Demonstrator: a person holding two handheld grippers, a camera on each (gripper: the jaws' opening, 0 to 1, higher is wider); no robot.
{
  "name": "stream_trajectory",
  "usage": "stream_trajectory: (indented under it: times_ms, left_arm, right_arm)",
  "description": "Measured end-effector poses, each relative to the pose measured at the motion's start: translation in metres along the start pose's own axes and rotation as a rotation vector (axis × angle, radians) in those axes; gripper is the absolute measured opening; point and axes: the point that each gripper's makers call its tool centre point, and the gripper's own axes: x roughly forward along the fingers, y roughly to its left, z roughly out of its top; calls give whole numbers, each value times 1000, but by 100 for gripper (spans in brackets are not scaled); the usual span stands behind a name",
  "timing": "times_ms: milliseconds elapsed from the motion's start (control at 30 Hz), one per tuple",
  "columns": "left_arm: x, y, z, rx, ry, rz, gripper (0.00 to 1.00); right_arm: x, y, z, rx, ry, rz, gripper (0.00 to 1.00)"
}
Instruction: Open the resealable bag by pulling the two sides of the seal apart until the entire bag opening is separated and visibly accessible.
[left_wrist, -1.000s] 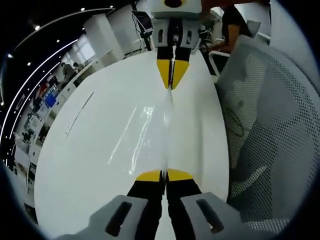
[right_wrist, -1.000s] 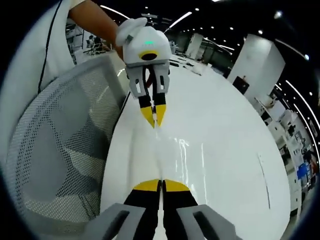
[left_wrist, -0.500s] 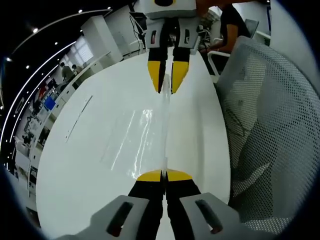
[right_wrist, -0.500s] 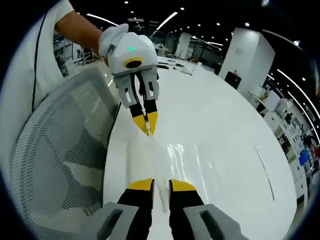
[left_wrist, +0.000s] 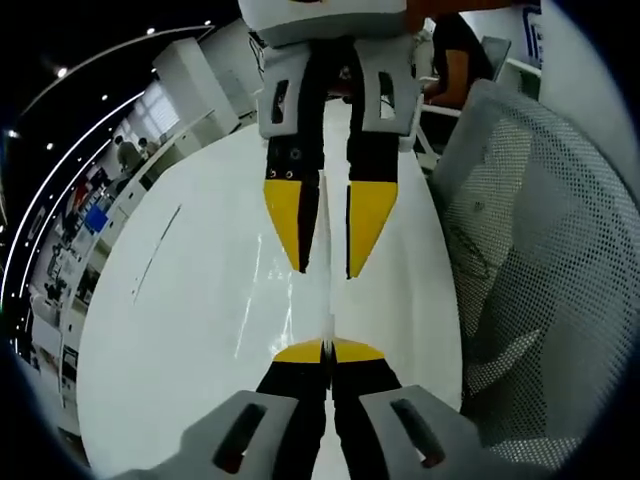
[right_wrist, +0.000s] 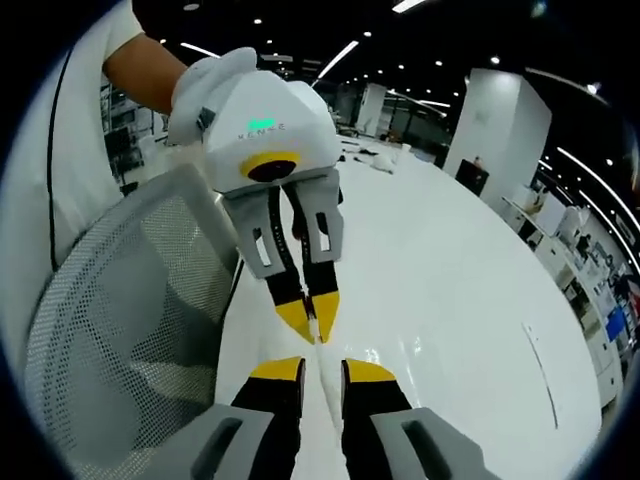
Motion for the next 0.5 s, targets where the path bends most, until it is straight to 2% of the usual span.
stream_trajectory:
  times_ms: [367,500]
  left_arm:
    - [-3,-2,9,-2,-18,-10,0]
    - [-3,-3,8,-3,-16,-11,0]
  right_arm:
    - [14,6,10,-4,2,27,3]
    - [16,7,11,26,-5,27,0]
